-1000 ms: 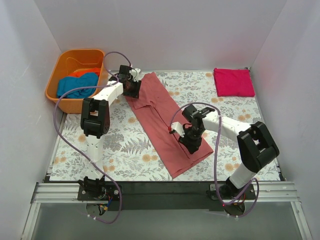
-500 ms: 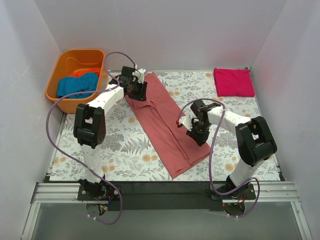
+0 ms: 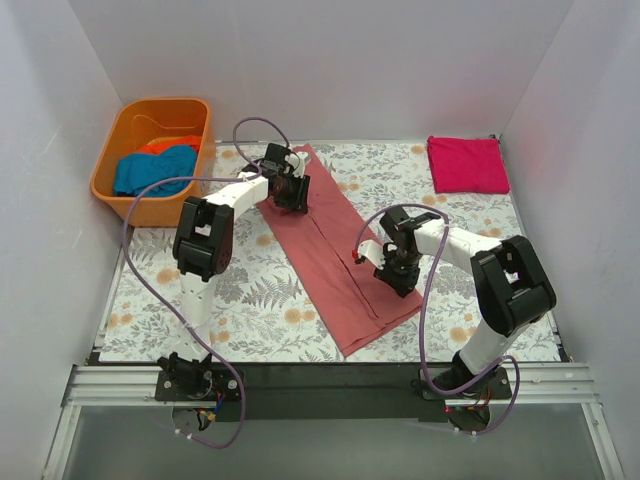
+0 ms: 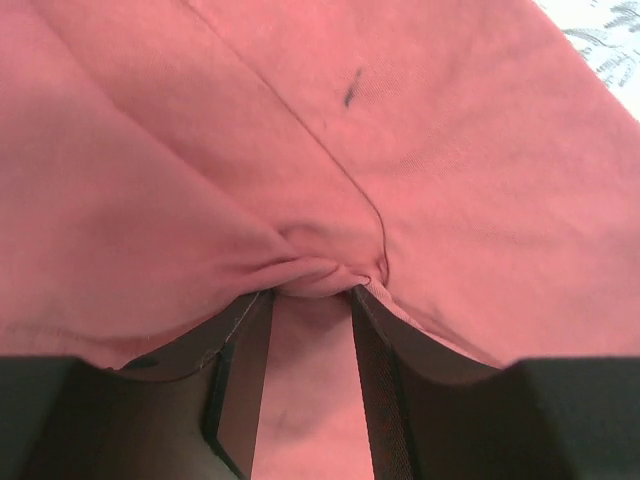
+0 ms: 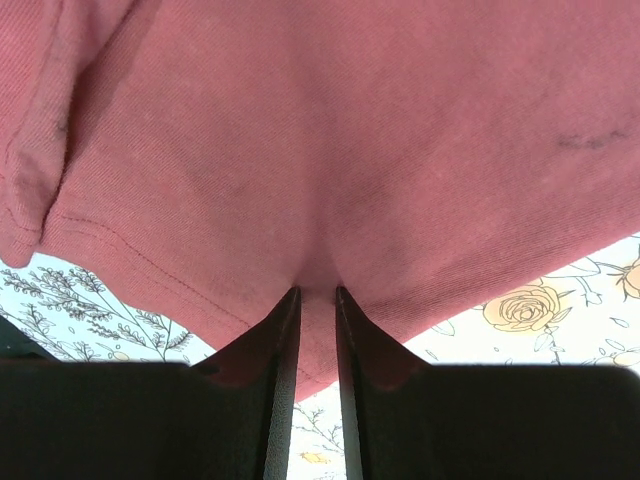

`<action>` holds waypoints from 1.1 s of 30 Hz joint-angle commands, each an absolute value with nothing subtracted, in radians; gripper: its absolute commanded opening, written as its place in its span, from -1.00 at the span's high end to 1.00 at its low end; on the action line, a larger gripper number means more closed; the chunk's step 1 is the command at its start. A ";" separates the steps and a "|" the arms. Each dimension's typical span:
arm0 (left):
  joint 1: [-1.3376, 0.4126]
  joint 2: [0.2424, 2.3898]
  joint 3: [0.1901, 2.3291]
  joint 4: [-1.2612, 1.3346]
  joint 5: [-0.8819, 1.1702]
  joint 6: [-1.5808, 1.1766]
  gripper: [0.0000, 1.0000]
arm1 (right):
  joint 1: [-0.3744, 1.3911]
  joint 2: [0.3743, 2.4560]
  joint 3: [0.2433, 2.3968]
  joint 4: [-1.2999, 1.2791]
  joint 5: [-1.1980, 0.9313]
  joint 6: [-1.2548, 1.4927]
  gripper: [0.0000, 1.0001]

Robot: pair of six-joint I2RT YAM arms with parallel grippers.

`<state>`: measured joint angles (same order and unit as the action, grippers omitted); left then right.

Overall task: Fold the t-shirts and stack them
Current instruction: Fold the tshirt

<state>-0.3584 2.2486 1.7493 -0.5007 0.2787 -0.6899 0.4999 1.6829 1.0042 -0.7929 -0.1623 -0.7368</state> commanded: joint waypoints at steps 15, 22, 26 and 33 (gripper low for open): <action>-0.379 2.160 1.827 -0.542 0.253 -0.649 0.24 | 0.561 1.704 0.960 -0.813 -0.233 -0.703 0.49; -0.379 2.103 1.758 -0.563 0.216 -0.687 0.24 | 0.595 1.739 0.945 -0.813 -0.248 -0.704 0.53; -0.379 2.196 1.790 -0.604 0.169 -0.681 0.25 | 0.656 1.746 0.930 -0.813 -0.267 -0.695 0.54; -0.379 2.351 1.900 -0.620 0.160 -0.684 0.29 | 0.801 1.773 0.951 -0.810 -0.342 -0.632 0.54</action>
<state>-0.3744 2.3096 1.8599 -0.5907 0.1818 -0.6823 0.7238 1.6894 0.9997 -0.8371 -0.1600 -0.6807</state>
